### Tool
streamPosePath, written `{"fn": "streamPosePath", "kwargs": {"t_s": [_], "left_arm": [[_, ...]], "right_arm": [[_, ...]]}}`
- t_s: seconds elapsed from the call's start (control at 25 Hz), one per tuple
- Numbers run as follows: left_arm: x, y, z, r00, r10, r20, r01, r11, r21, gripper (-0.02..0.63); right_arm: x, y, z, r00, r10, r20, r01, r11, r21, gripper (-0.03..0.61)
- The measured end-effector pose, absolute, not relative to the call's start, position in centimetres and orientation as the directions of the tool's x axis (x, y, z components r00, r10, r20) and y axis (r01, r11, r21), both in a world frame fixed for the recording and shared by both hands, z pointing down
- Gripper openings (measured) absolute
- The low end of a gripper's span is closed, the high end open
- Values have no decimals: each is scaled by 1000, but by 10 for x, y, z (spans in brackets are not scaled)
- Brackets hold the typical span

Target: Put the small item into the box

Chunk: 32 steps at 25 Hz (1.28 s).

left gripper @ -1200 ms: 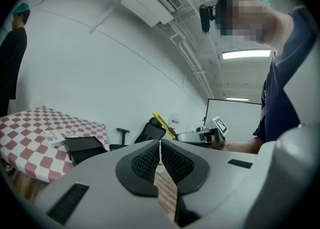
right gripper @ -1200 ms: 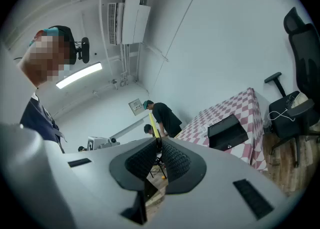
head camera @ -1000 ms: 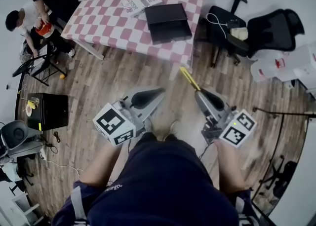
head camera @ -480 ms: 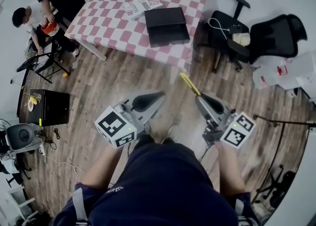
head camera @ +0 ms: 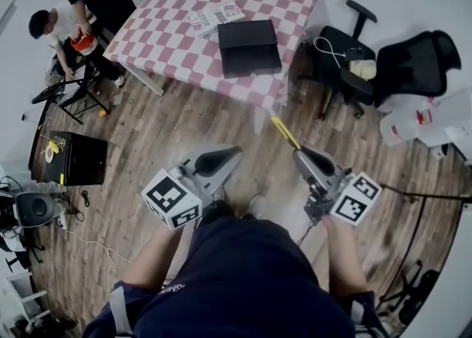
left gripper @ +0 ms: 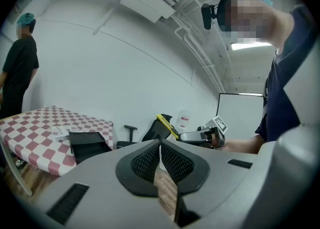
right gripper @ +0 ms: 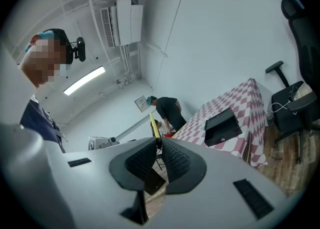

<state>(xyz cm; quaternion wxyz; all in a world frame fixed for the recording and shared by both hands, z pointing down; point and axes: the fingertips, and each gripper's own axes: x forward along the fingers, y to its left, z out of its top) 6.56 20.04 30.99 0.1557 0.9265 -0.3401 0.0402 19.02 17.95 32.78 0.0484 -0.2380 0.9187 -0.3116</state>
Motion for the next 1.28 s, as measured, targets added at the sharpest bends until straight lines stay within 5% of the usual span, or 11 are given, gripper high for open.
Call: {"fn": "streamPosePath", "kwargs": {"t_s": [0.64,1.28], "left_arm": [[45,122,324,786,-596,164,-617,-737,275,38],[-50,-47,351,820,-540,187,-571,-754,325,38]], "right_arm": [[177,102,339,-861,-494,117,-461,665,-588,46],[95,-51,376,-818,-521,245,-549,577,-605,46]]}}
